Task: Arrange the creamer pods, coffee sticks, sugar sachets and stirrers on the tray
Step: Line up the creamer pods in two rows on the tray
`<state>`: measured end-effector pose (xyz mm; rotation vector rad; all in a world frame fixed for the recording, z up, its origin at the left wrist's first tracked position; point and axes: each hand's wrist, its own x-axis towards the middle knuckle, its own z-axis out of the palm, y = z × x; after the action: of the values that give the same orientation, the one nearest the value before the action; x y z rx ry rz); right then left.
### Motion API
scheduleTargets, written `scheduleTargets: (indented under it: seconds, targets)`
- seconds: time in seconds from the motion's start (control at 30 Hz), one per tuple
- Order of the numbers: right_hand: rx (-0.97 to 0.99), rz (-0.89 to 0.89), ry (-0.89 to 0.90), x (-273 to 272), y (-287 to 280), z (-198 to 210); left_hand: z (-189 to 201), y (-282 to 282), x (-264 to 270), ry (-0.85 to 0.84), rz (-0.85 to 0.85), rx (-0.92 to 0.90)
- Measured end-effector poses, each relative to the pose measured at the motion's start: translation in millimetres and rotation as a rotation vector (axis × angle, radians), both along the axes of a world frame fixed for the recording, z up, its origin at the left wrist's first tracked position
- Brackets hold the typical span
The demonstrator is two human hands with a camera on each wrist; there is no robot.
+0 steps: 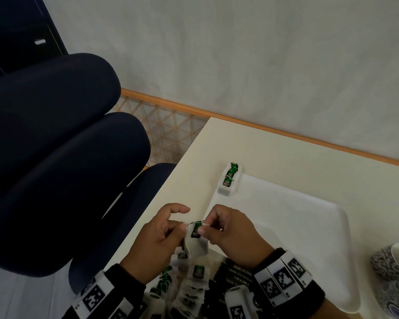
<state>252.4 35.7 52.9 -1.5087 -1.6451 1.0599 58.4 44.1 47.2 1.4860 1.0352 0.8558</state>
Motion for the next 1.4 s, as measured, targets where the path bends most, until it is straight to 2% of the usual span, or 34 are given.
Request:
scheduleTargets:
  seconds: [0.13,0.23,0.37,0.43,0.67,0.77,0.83,0.97,1.07,1.23,1.4]
  targets:
    - [0.023,-0.015,0.012,0.2,0.8,-1.8,5.5,-3.8,4.7,0.011,0.02,0.013]
    - [0.031,-0.01,0.032,0.3,1.0,-2.9,0.8,-3.2,6.2,0.027,0.101,0.026]
    - [-0.021,0.089,-0.103,3.6,2.2,-5.2,0.2,1.1,8.2,0.003,0.172,0.029]
    - [0.012,0.137,-0.151,1.9,2.7,-8.9,3.2,2.3,9.9,-0.012,0.169,0.02]
    - [0.129,0.067,-0.17,1.2,7.1,-15.8,-4.1,4.2,12.0,-0.001,0.147,0.0]
    - [0.104,0.077,-0.187,3.6,10.7,-23.4,-8.8,5.1,13.4,0.047,0.127,0.002]
    - [0.059,0.028,-0.217,10.5,19.2,-35.2,-13.9,6.7,10.3,0.098,0.135,0.002]
    - [-0.097,-0.218,-0.272,34.8,47.5,-62.7,-20.8,10.0,-1.4,0.158,0.181,-0.028]
    - [-0.138,-0.366,-0.266,48.6,68.2,-77.6,-27.2,10.5,-11.5,0.178,0.222,-0.039]
    - [-0.161,-0.419,-0.329,53.3,97.7,-98.5,-40.0,14.1,-19.4,0.196,0.283,-0.029]
    - [-0.213,-0.458,-0.357,43.9,111.9,-115.8,-51.5,20.4,-27.4,0.236,0.271,-0.047]
